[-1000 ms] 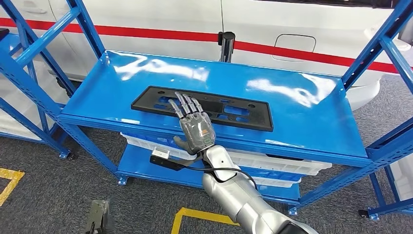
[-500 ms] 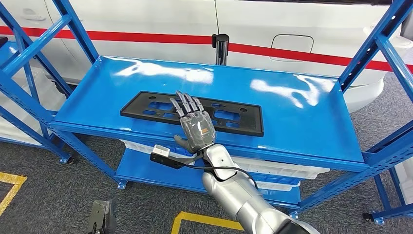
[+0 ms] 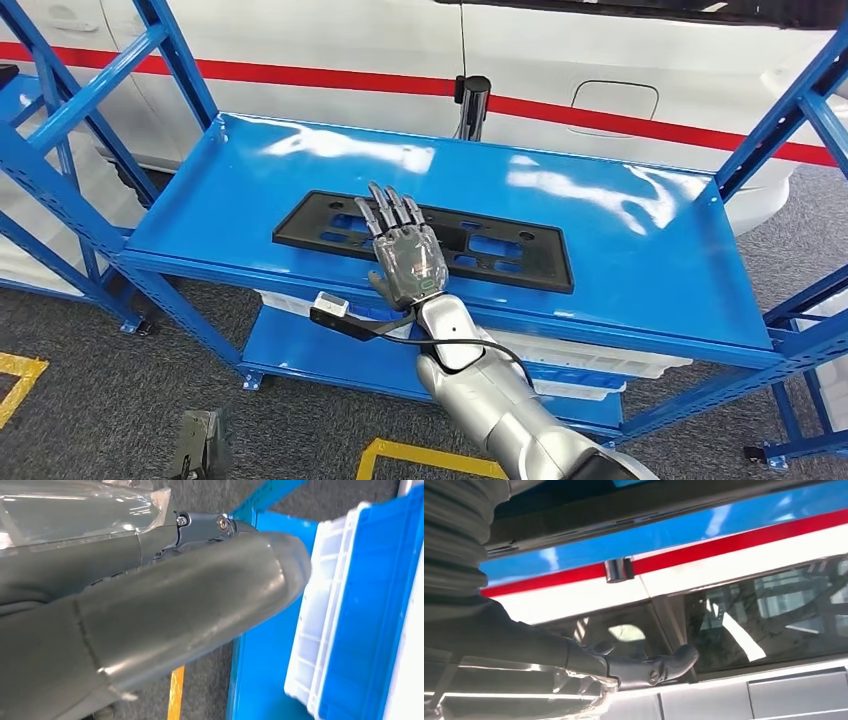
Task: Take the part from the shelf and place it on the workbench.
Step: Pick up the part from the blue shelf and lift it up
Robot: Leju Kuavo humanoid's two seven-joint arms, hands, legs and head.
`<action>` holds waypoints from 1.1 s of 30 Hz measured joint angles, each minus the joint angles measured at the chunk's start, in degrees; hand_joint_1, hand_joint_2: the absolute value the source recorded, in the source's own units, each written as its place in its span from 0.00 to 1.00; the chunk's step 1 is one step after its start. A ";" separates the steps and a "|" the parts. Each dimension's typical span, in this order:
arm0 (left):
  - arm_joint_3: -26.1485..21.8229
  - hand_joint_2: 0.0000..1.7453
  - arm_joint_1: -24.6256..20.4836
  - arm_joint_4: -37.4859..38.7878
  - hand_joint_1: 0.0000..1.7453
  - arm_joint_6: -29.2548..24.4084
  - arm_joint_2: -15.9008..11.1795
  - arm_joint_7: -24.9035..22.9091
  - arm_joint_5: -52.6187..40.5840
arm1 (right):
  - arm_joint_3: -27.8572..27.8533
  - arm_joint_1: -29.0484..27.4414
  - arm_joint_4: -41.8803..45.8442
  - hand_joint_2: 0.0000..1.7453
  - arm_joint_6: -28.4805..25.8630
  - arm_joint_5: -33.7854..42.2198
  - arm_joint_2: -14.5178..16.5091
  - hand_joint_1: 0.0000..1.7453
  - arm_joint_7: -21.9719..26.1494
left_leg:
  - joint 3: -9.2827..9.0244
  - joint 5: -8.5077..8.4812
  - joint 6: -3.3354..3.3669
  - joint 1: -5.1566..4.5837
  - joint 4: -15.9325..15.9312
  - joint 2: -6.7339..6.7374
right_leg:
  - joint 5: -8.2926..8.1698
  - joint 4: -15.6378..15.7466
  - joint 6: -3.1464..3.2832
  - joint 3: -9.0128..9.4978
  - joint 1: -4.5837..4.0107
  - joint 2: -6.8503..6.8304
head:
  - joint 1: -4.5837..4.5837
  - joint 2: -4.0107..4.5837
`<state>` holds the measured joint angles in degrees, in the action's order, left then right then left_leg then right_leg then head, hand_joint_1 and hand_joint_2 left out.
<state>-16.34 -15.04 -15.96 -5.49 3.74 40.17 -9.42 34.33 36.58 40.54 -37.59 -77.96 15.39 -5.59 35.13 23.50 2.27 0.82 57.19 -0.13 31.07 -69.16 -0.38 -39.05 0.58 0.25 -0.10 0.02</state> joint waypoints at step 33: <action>-1.38 0.00 0.20 -2.54 0.00 -2.04 1.01 0.00 0.20 | 0.38 7.48 -13.34 1.00 13.68 -11.98 -0.67 0.99 -22.62 | -0.17 0.35 -1.52 -0.68 0.56 -0.14 | -5.34 11.92 -0.15 6.34 -0.42 0.24 | 0.14 0.01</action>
<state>-17.73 -14.84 -18.49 -7.53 4.74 40.17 -9.22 34.71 44.06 27.20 -23.91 -89.95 14.73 -28.21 34.96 23.85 0.75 0.15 57.75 -0.28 25.73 -57.24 -0.52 -32.72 0.16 0.49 0.04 0.02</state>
